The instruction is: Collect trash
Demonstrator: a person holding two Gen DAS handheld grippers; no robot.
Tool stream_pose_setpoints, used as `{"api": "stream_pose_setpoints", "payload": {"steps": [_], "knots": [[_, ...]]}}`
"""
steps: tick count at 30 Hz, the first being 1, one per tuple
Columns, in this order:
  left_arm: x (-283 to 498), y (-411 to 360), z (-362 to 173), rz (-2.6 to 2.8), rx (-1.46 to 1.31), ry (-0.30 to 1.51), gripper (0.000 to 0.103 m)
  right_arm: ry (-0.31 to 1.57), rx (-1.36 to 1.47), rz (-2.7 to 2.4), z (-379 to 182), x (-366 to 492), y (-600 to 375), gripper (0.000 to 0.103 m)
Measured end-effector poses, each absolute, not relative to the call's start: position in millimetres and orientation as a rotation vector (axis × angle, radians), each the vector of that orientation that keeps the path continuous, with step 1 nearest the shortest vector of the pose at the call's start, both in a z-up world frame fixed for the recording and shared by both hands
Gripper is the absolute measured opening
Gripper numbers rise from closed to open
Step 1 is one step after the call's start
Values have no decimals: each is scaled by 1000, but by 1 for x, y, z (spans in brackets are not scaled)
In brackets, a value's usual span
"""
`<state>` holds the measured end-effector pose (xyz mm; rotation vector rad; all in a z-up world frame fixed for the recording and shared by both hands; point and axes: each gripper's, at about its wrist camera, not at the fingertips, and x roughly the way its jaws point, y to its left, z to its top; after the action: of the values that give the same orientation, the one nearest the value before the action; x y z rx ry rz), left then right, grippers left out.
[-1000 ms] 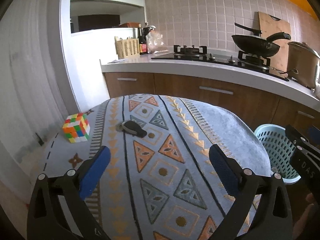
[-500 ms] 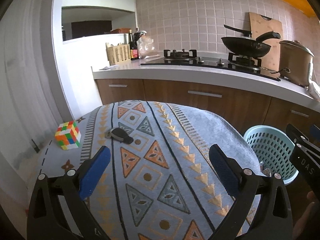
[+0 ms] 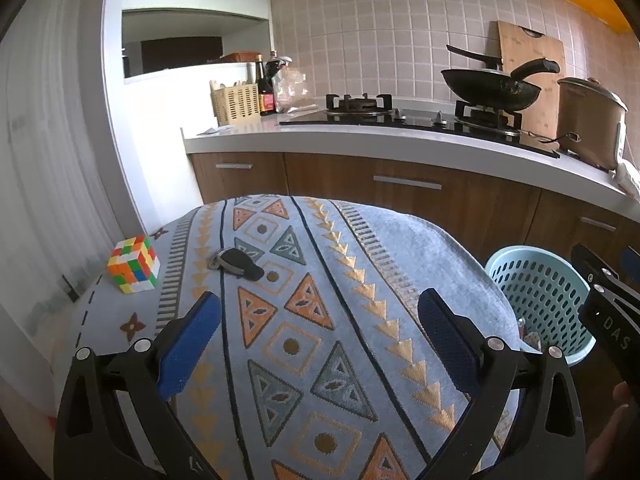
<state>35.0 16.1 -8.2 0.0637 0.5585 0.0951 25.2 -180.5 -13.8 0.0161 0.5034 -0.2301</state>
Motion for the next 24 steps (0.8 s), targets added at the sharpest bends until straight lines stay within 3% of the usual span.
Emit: {"api": "stream_pose_setpoints", "payload": {"steps": [24], "knots": [[30,16,-8,99,62,532,96,499,14,-225,-12,24,-179,72]]}}
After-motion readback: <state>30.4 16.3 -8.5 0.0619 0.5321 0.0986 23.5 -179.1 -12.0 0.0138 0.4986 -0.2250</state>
